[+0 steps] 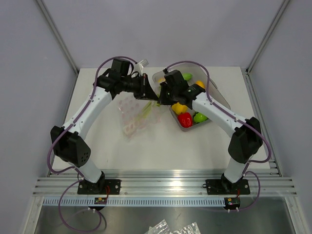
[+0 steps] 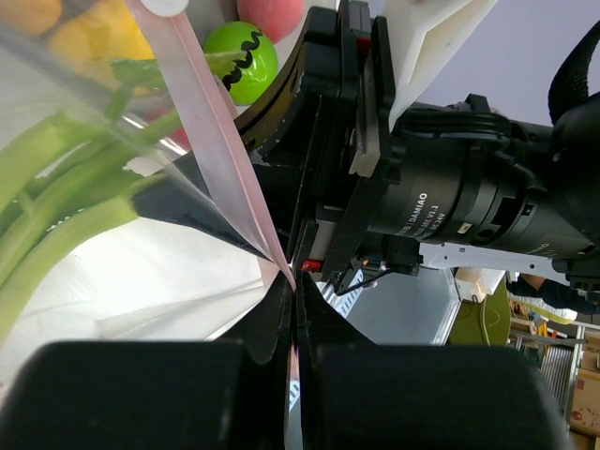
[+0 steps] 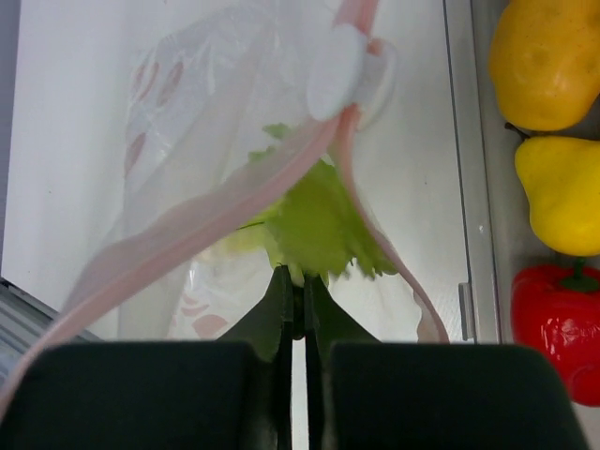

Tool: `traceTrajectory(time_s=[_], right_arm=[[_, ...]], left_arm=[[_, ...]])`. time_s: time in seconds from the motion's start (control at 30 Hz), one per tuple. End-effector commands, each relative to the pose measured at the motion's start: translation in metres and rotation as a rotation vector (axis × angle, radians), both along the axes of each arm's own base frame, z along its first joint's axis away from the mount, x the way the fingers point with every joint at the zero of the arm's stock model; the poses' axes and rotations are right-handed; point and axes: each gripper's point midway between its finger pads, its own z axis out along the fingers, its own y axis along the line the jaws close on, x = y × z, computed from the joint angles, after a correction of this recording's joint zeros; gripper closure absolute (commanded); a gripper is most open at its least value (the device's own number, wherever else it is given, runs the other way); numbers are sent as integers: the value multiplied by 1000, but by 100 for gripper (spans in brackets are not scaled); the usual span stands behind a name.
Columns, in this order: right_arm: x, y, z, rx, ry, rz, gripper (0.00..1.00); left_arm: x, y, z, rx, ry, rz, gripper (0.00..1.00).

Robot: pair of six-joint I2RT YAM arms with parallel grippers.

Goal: Place the food in the zip-top bag and seal the zipper
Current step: Adjust the fake vegetable in the zipper food storage bag.

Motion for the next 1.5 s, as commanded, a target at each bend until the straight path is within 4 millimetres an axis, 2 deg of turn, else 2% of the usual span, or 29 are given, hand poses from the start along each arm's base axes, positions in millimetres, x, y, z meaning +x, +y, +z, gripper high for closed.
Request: traceTrajectory(time_s=[0.0, 0.03, 0.07, 0.13, 0.17, 0.27, 0.33, 0.37, 0.47, 0.53, 0.57, 0.67, 0.9, 1.0, 1.03, 1.07, 1.1, 1.17, 1.2, 1.37, 1.47], right_arm=[[8, 17, 65, 141, -133, 2, 100], [6, 19, 68, 153, -135, 11, 100], [6, 22, 83, 196, -170, 12, 100], [4, 21, 91, 226, -194, 7, 100], [2, 21, 107, 266, -227, 6, 100], [-3, 26, 112, 318, -234, 26, 100], [0, 27, 99, 300, -210, 15, 100], [4, 29, 80, 277, -175, 3, 100], [11, 35, 44, 244, -108, -21, 100], [16, 35, 29, 232, -80, -61, 100], [21, 30, 13, 194, -62, -103, 100], [27, 26, -4, 151, -27, -155, 100], [31, 26, 9, 162, -53, -165, 100], [28, 27, 7, 144, -33, -140, 93], [26, 28, 6, 142, -28, -131, 88], [23, 27, 10, 150, -30, -125, 77], [19, 26, 8, 149, -20, -117, 74], [12, 21, 22, 176, -39, -116, 64], [7, 18, 17, 175, -30, -115, 63], [-11, 7, 30, 196, -26, -103, 60], [-22, 6, 29, 199, 2, -82, 50]], left_arm=[[-13, -6, 27, -62, -78, -60, 100], [-13, -6, 26, -58, -78, -60, 100], [-13, -6, 25, -54, -73, -62, 100], [-14, -6, 25, -54, -75, -66, 100], [-14, -6, 24, -54, -76, -69, 100], [-14, -7, 26, -59, -80, -76, 100], [-16, -8, 30, -68, -86, -88, 100], [-17, -9, 34, -74, -93, -92, 100], [-20, -12, 41, -93, -103, -111, 100], [-22, -14, 47, -111, -111, -123, 100], [-24, -15, 49, -119, -112, -129, 100], [-26, -15, 52, -123, -117, -133, 100], [-25, -15, 45, -120, -103, -131, 100], [-20, -16, 40, -110, -96, -111, 100], [-15, -15, 36, -97, -100, -91, 100], [-11, -15, 35, -90, -98, -74, 100], [-6, -15, 31, -82, -88, -66, 100], [2, -13, 31, -74, -87, -36, 100], [6, -13, 31, -71, -85, -26, 100], [14, -14, 33, -79, -85, -5, 100], [16, -15, 34, -83, -85, 1, 100]])
